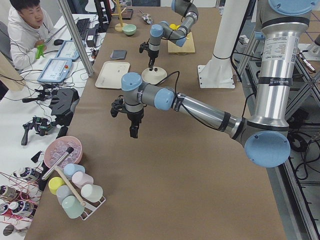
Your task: Place red cherry on plate
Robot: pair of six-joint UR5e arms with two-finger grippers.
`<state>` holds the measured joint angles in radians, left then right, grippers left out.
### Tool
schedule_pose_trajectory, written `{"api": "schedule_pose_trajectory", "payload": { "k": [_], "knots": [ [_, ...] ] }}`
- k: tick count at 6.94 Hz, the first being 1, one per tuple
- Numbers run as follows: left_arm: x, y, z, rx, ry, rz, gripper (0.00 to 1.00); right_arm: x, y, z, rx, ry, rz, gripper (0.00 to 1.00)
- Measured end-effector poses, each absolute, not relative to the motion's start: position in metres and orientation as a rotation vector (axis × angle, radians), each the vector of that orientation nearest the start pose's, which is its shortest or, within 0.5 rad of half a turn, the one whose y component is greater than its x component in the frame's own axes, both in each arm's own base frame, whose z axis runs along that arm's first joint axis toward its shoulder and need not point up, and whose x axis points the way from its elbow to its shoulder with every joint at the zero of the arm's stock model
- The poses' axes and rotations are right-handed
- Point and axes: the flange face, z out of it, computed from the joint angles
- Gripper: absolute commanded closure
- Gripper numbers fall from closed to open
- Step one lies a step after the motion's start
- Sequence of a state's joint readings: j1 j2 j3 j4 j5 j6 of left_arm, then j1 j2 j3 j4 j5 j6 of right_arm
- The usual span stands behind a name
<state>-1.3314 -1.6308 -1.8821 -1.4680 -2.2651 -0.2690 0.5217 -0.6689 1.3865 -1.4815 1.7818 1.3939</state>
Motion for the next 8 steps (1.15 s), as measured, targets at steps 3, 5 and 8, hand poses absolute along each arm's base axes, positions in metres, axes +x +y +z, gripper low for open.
{"api": "schedule_pose_trajectory", "payload": {
  "k": [3, 5, 8],
  "knots": [
    [0.052, -0.510, 0.501, 0.057, 0.729, 0.057, 0.02, -0.614, -0.485, 0.161, 0.086, -0.817, 0.232, 0.00],
    [0.042, -0.501, 0.527, 0.017, 0.711, 0.033, 0.02, -0.574, -0.501, 0.151, 0.086, -0.830, 0.170, 0.00],
    [-0.036, -0.469, 0.594, 0.013, 0.693, 0.066, 0.02, -0.421, -0.526, 0.212, 0.145, -0.806, -0.017, 0.00]
  ]
}}
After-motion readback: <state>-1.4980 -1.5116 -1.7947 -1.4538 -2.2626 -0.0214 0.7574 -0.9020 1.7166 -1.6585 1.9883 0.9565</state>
